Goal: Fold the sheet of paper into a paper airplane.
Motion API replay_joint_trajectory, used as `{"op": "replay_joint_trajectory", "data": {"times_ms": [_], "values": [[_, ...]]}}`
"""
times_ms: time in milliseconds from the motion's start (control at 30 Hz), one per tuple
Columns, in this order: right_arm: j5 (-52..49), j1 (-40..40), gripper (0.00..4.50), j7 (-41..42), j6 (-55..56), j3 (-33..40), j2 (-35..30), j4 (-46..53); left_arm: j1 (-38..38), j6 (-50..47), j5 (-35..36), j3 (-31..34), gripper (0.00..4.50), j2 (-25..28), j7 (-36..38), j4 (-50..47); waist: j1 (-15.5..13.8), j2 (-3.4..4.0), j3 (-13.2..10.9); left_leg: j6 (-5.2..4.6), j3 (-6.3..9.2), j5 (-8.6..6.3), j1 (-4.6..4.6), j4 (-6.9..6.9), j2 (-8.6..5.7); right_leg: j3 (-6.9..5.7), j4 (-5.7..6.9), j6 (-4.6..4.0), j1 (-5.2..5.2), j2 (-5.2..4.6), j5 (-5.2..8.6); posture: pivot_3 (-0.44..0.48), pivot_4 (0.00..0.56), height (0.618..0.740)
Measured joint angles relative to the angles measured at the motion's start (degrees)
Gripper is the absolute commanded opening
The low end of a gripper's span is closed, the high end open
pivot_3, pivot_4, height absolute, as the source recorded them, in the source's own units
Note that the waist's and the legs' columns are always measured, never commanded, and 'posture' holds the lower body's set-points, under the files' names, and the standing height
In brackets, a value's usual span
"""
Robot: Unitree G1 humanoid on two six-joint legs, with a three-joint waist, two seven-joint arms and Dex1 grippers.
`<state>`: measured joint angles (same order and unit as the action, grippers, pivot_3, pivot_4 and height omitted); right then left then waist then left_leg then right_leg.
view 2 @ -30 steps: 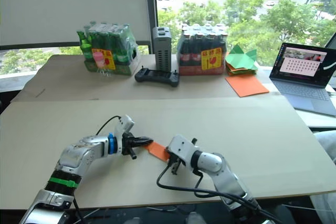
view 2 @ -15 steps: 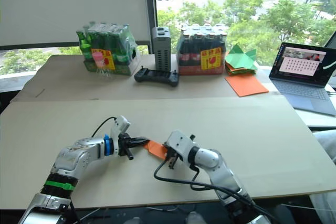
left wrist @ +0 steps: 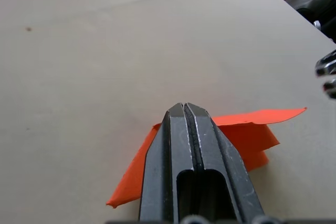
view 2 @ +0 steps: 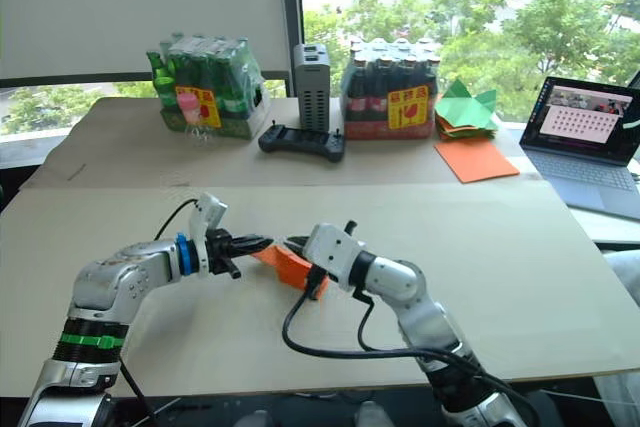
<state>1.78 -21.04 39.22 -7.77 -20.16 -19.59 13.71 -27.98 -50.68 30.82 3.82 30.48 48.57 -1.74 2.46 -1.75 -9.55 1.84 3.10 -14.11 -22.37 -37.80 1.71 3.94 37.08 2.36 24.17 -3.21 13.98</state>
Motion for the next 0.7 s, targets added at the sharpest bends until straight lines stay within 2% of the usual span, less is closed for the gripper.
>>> {"op": "replay_joint_trajectory", "data": {"times_ms": [267, 433, 500, 600, 700], "values": [[-0.66, 1.11, 0.33, 4.77, 1.08, -1.95, -2.97, 0.47, 3.86, -5.34, 6.21, 2.42, 0.00, 3.98, 0.59, -8.29, 0.34, 0.00, -0.01, 0.00, -0.02, 0.00, 0.07, 0.00, 0.06, 0.01, 0.03, -0.03, 0.00, 0.07, -0.01, 0.000, 0.150, 0.740], [0.11, 2.24, 0.33, 6.76, 1.41, -3.15, -4.75, -0.28, 10.16, -6.95, 12.62, 5.41, 0.00, 11.03, 7.20, -14.37, 0.14, 0.00, -0.03, 0.00, -0.04, 0.00, 0.08, 0.00, 0.05, 0.01, 0.02, -0.03, -0.01, 0.04, 0.00, 0.000, 0.150, 0.740], [0.06, 2.22, 0.33, 6.69, 0.88, -3.15, -4.45, -0.31, 10.48, -6.93, 12.95, 5.60, 0.00, 11.32, 7.40, -14.51, -0.03, 0.00, -0.03, 0.00, -0.04, 0.00, 0.09, 0.00, 0.05, 0.00, 0.02, -0.04, -0.03, 0.05, -0.01, 0.000, 0.150, 0.740], [-0.16, 1.98, 1.15, 5.53, -2.11, -2.78, -3.24, -2.35, 10.77, -6.70, 13.00, 6.27, 0.00, 11.92, 6.65, -14.39, -0.01, -0.01, -0.03, 0.00, -0.04, 0.00, 0.08, 0.00, 0.05, 0.00, 0.02, -0.04, -0.02, 0.04, -0.01, 0.000, 0.150, 0.740], [-0.54, 1.40, 2.23, 4.77, -3.56, -1.45, -2.54, -3.72, 10.86, -6.63, 13.01, 6.42, 0.00, 11.92, 5.97, -14.13, 0.00, -0.01, -0.03, 0.00, -0.04, 0.00, 0.06, 0.00, 0.05, 0.00, 0.02, -0.04, 0.00, 0.05, -0.01, 0.000, 0.150, 0.740]]}}
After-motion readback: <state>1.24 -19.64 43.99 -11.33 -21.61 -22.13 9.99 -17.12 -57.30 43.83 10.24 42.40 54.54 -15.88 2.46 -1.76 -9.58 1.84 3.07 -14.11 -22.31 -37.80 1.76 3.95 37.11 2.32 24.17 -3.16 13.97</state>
